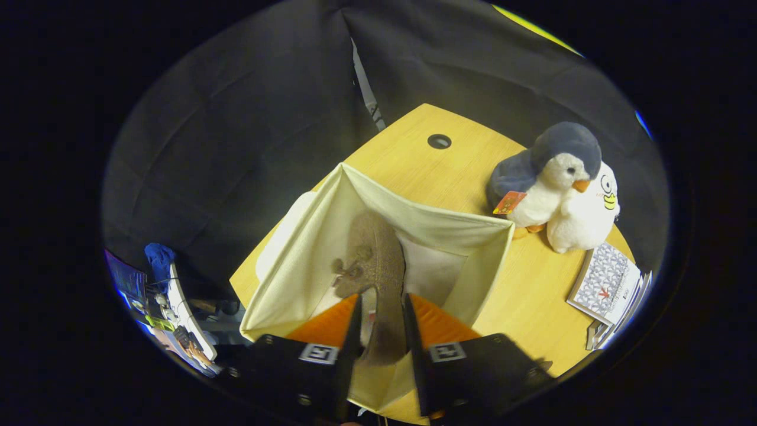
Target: Open the storage box then place both shoes into the box .Put the left shoe in first, then the right shoe, with the right side of both shoes facing outward in a uniform manner.
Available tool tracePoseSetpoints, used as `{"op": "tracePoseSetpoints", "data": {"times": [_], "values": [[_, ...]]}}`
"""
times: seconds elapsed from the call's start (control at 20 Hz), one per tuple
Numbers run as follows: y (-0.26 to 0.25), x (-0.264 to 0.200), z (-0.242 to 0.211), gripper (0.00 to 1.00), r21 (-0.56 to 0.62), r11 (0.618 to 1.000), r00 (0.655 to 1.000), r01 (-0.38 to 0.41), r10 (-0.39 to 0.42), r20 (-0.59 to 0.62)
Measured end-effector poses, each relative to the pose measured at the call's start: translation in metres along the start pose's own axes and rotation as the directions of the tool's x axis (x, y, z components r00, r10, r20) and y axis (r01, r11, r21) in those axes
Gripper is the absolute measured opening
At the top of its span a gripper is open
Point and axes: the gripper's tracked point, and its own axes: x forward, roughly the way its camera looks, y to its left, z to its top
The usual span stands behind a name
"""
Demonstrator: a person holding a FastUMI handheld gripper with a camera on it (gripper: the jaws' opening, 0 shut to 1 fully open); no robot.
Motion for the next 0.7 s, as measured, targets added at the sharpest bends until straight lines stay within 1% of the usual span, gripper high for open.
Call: {"op": "tracePoseSetpoints", "data": {"times": [0.05,0.1,0.2,0.35,0.5,0.7], "values": [[-0.006,-0.003,0.005,0.66,-0.008,1.0,0.999,0.006,-0.006,0.031],[-0.003,-0.018,0.009,0.83,-0.002,1.0,0.999,0.001,-0.001,0.051],[-0.003,-0.04,0.012,0.83,0.025,0.999,0.997,-0.026,0.024,0.079],[-0.019,-0.067,0.01,0.83,0.065,0.997,0.992,-0.036,0.028,0.122],[-0.041,-0.095,0.003,0.83,0.109,0.994,0.987,-0.026,0.008,0.163],[-0.079,-0.126,-0.018,0.83,0.178,0.984,0.978,-0.013,-0.024,0.205]]}}
